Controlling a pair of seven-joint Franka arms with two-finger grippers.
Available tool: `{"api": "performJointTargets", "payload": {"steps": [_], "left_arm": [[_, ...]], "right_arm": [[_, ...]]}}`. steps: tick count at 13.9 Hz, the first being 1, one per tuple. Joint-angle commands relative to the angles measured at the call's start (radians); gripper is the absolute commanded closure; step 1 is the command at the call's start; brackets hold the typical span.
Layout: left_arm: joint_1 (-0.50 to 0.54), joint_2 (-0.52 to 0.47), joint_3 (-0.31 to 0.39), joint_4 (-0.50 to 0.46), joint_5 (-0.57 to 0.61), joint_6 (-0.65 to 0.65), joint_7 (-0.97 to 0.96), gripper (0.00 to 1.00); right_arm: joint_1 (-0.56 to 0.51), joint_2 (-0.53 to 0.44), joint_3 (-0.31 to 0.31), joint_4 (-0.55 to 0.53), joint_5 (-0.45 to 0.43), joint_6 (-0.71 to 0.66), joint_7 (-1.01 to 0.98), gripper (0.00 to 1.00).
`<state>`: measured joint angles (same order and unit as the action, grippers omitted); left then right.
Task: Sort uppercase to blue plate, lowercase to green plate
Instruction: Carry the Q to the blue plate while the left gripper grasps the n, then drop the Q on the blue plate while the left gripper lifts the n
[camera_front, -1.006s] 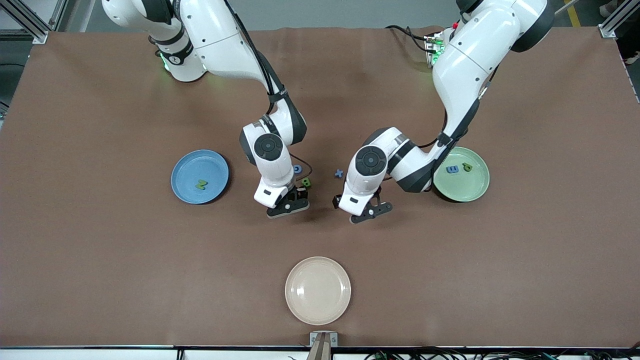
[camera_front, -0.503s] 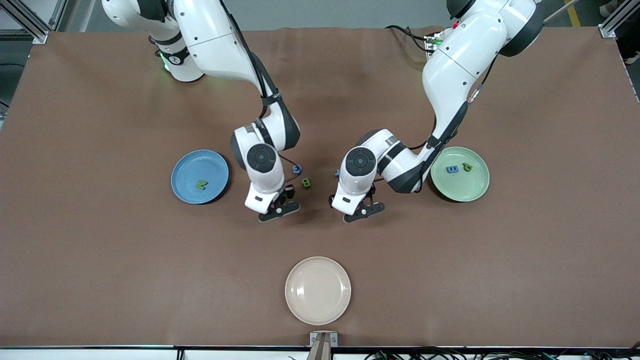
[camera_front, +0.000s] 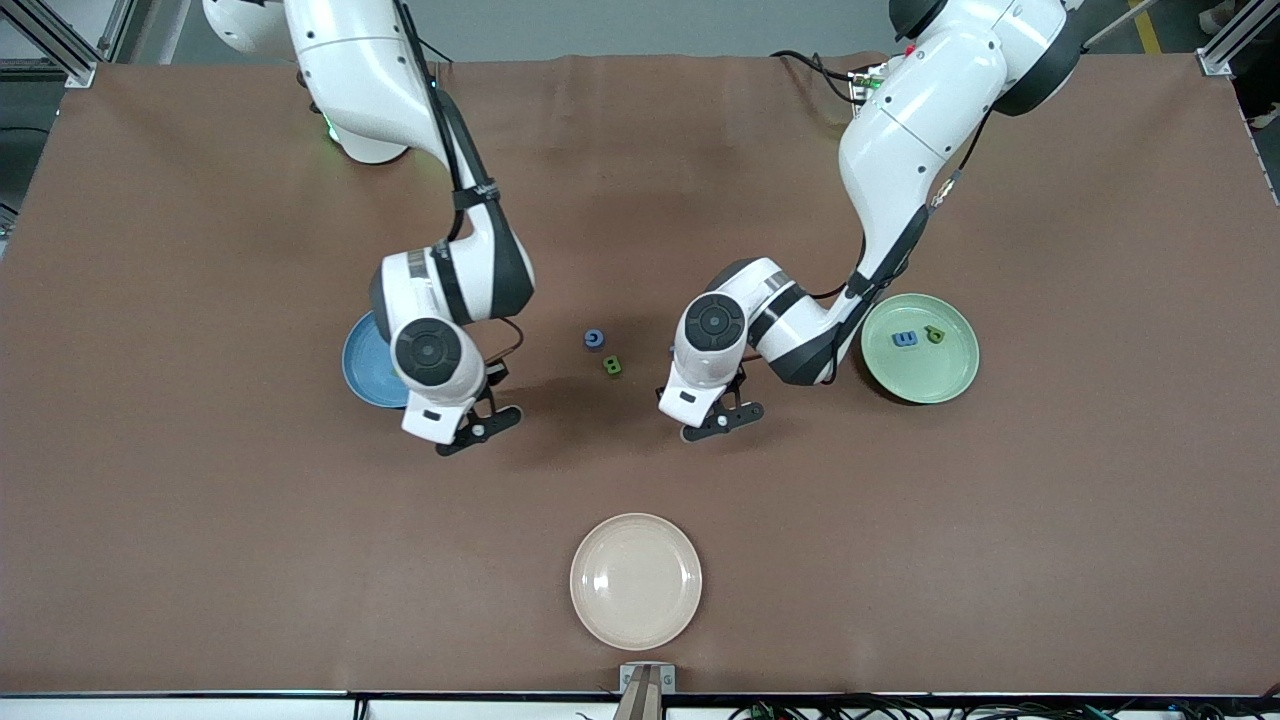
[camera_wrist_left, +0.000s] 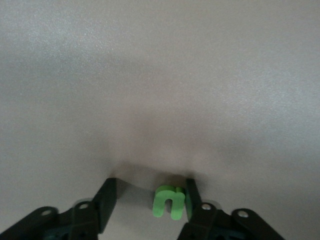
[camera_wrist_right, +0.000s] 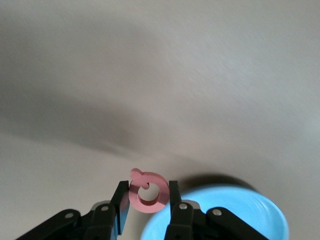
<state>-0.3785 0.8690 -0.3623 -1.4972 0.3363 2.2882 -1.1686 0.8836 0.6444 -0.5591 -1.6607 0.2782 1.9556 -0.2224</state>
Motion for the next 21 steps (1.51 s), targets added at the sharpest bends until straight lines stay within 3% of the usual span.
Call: {"api": "performJointTargets", "payload": {"steps": [1,4,5,6,7,12,16,18,20,21], "left_arm": [[-0.016,0.007,0.008,0.02,0.01,-0.018,-0.02,0.5],[-0.016,0.005,0.008,0.02,0.01,-0.018,-0.022,0.58],[-0.016,0.005,0.008,0.02,0.01,-0.018,-0.022,0.57],[-0.016,0.005,0.008,0.021,0.009,-0.019,-0.022,0.57],[-0.016,0.004,0.008,0.021,0.009,-0.021,-0.022,0.56],[-0.025,0.001,0.006,0.021,-0.016,-0.024,-0.022,0.54],[-0.027,-0.001,0.006,0.021,-0.026,-0.024,-0.022,0.55],[-0.027,-0.001,0.003,0.02,-0.028,-0.024,-0.022,0.58],[-0.027,-0.002,0.002,0.015,-0.029,-0.024,-0.023,0.67],[-0.025,-0.004,0.002,0.012,-0.029,-0.026,-0.025,0.73]], "right_arm": [[-0.034,-0.042,-0.027,-0.021,-0.014,-0.105,-0.063,1.0],[-0.034,-0.042,-0.088,-0.046,-0.019,-0.188,-0.087,1.0],[-0.032,-0.045,-0.108,-0.06,-0.022,-0.191,-0.086,0.91],[-0.034,-0.045,-0.114,-0.06,-0.022,-0.195,-0.086,0.34],[-0.032,-0.046,-0.116,-0.066,-0.022,-0.196,-0.083,0.02],[-0.015,-0.046,-0.122,-0.07,-0.022,-0.196,-0.061,0.0],[0.04,-0.045,-0.116,-0.059,0.004,-0.192,0.171,0.0],[0.066,-0.042,-0.116,-0.053,0.09,-0.184,0.282,0.0],[0.077,-0.04,-0.116,-0.053,0.192,-0.163,0.363,0.0],[0.104,-0.037,-0.116,-0.054,0.203,-0.14,0.426,0.0]]}}
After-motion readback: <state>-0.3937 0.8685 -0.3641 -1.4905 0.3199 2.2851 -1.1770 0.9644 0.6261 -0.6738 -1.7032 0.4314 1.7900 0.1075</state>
